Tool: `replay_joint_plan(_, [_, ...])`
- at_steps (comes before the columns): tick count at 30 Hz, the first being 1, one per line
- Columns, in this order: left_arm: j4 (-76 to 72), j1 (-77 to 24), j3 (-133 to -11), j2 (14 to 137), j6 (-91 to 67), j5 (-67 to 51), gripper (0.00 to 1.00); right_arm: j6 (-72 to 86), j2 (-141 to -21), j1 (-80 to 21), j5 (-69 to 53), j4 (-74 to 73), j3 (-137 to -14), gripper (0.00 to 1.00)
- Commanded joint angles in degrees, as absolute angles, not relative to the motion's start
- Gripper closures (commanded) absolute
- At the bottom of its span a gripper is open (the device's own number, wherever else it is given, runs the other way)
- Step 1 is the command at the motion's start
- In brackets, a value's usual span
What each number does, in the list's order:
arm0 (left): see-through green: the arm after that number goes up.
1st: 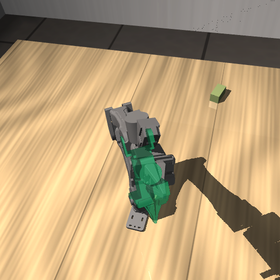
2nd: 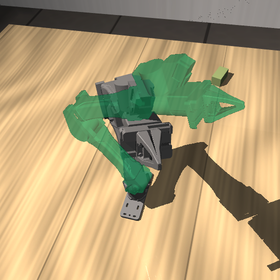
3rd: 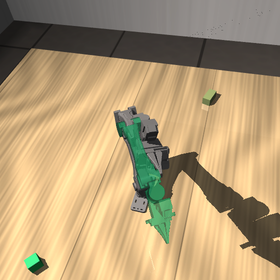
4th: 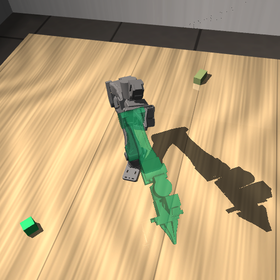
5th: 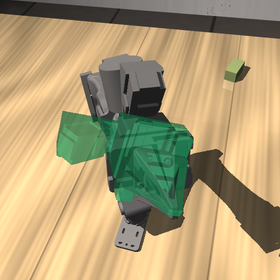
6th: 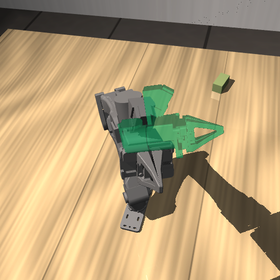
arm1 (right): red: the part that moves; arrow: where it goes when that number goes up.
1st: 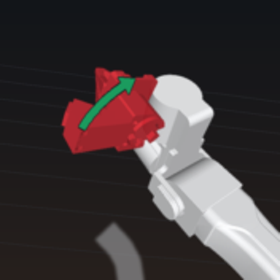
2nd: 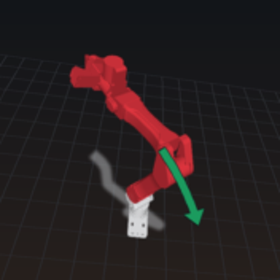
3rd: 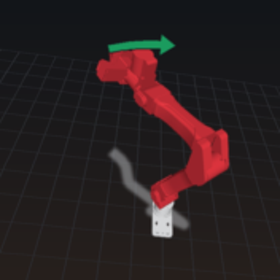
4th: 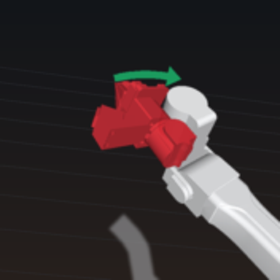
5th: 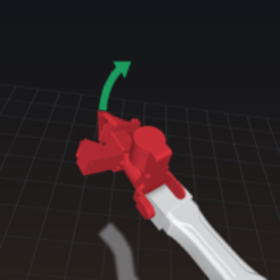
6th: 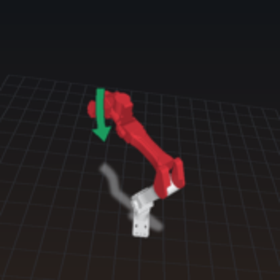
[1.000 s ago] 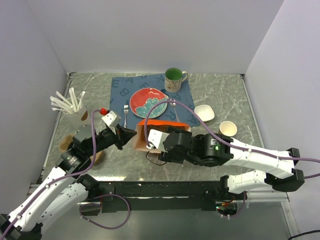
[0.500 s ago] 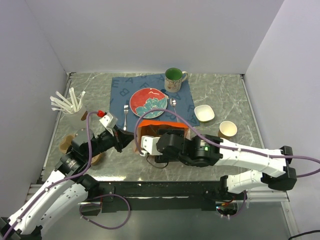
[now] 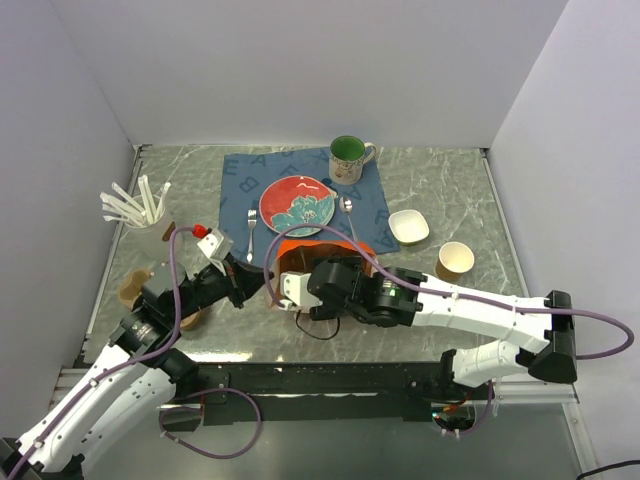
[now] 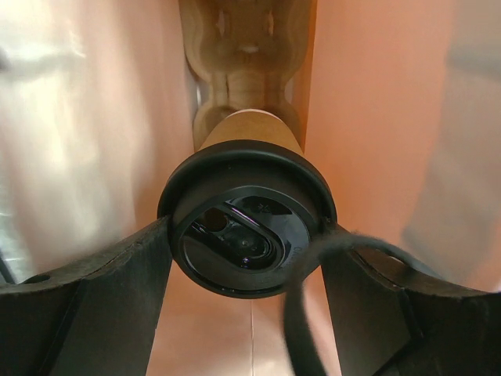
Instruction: Pack the takeout coffee
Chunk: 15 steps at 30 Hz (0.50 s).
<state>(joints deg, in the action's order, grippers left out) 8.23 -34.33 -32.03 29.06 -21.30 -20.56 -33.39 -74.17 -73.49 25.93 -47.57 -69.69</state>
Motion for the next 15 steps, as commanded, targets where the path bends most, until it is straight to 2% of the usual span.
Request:
replay_joint_plan(1, [6.9,-34.4,-31.3,28.3,-22.4,-22.0,0.99,-37.1,-73.4,-71.3,26.0,-42.9,-69.2,0.5])
replay_joint_plan(8, [7.0,-34.4,-31.2,28.3,-22.5,-23.1,0.99,-40.3,-75.8,-70.2,26.2,-41.6,-69.7,0.5])
replay_joint_plan(15, [8.6,-34.4,-32.3,29.4,-20.7,-22.9,0.99,-41.8,-78.2,-70.1,25.2,-43.9,-77.5,0.51])
